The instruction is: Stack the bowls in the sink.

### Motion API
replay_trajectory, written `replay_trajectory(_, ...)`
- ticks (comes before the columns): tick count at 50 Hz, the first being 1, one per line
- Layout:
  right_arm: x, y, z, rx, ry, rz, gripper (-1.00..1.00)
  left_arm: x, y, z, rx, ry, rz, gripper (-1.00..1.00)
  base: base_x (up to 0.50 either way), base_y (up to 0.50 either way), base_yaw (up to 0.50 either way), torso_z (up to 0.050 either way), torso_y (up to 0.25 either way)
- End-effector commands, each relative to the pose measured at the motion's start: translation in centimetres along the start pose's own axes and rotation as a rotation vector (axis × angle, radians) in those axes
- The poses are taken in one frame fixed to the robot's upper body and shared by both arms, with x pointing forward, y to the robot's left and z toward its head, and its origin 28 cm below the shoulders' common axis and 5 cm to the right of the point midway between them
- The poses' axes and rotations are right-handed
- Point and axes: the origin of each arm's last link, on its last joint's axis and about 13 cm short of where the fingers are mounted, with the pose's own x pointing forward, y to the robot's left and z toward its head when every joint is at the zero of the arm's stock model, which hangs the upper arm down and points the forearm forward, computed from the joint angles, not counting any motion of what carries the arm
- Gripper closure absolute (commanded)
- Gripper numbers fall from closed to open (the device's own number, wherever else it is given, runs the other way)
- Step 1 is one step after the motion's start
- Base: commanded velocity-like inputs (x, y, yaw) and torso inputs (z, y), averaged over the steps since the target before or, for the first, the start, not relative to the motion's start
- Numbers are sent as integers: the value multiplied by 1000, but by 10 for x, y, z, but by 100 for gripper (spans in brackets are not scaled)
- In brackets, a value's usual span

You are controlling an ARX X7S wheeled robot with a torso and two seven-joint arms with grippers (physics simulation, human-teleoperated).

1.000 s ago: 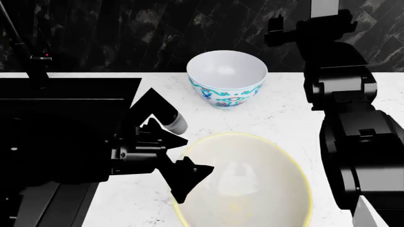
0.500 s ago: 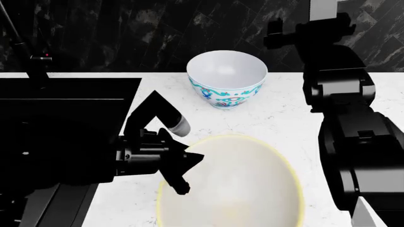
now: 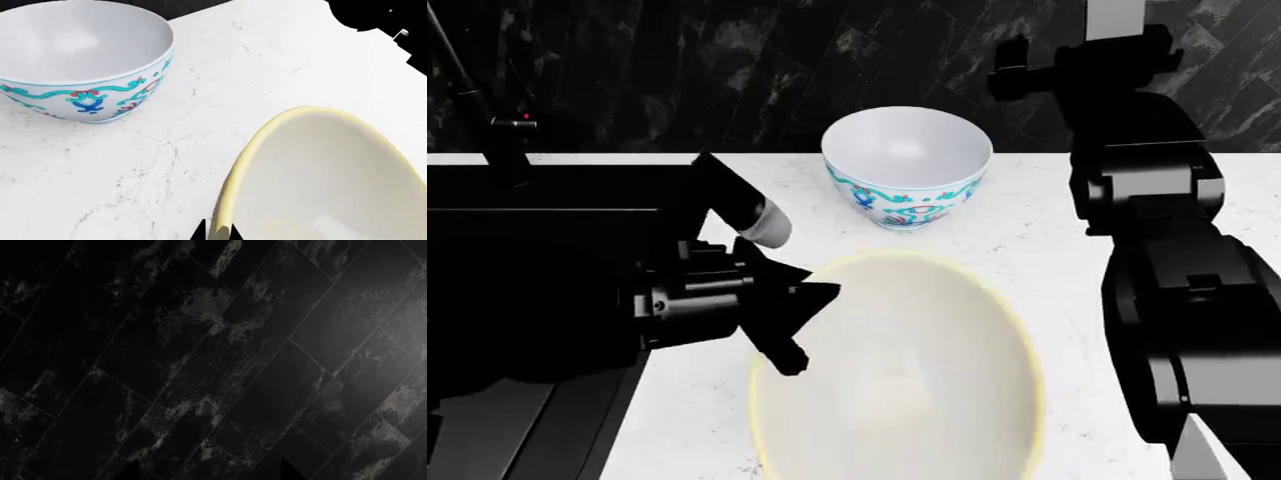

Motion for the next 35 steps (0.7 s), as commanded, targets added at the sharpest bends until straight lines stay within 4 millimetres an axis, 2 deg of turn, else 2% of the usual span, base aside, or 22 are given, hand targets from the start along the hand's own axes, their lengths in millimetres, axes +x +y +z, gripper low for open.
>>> replay_trajectory(1, 0, 0, 3, 4, -6, -2, -100, -25, 6, 10, -11, -115, 119, 100, 0, 0, 0, 0, 0)
replay_trajectory(17, 0, 1, 3, 5, -8, 4, -100, -71, 19, 4, -91, -274, 384, 100, 0, 0, 0, 0, 0)
replay_trajectory(35, 1, 3, 5, 7, -12, 8, -100, -120, 23, -8, -204, -388, 685, 100, 0, 0, 0, 0, 0)
